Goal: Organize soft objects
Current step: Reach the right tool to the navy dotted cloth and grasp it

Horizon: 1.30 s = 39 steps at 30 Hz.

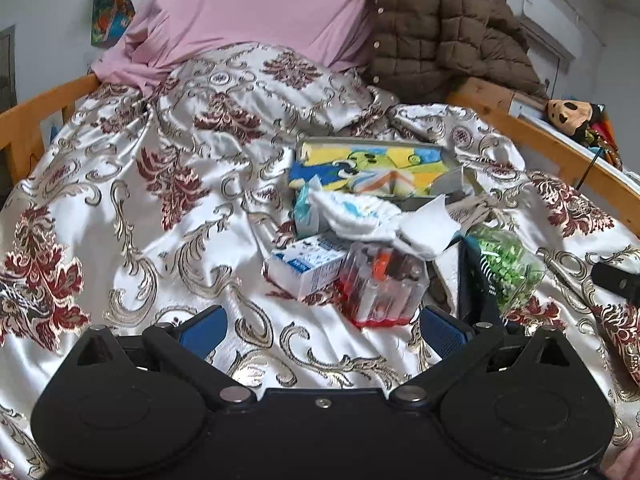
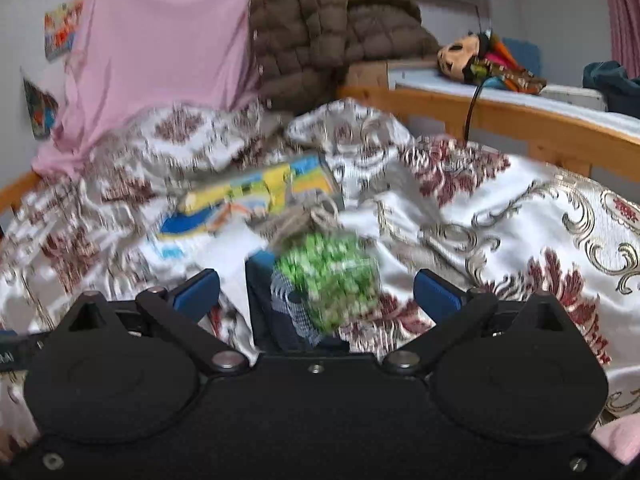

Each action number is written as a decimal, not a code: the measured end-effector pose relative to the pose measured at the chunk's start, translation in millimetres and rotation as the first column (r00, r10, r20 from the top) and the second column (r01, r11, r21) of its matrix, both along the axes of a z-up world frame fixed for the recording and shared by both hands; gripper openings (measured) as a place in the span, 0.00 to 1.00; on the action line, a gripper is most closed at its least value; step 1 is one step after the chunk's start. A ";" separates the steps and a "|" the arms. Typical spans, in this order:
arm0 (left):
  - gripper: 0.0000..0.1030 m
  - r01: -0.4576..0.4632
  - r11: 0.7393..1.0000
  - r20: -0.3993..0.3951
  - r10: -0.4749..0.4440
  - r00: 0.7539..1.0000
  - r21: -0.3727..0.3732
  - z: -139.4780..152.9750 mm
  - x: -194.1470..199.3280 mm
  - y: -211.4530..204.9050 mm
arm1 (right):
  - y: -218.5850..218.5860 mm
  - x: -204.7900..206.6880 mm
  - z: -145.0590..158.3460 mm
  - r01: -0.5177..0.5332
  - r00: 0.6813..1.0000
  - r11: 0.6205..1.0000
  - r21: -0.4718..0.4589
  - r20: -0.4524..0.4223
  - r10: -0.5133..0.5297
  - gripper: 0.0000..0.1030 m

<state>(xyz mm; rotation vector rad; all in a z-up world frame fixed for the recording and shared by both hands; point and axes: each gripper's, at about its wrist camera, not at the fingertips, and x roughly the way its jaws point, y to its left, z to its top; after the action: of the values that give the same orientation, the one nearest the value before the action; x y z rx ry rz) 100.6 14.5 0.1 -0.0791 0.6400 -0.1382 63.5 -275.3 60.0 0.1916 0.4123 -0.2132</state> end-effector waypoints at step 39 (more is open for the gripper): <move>0.99 0.325 0.937 0.173 -0.343 0.923 0.127 -5.2 89.6 -39.2 | 46.9 136.7 -21.8 -0.392 0.900 0.880 -0.269 -0.313 0.305 0.99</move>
<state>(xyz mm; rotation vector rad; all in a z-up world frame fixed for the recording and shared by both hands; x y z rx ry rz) 190.3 -24.8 -5.0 0.1371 0.4607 -0.4409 200.2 -228.4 38.2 -0.2444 0.6605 0.0572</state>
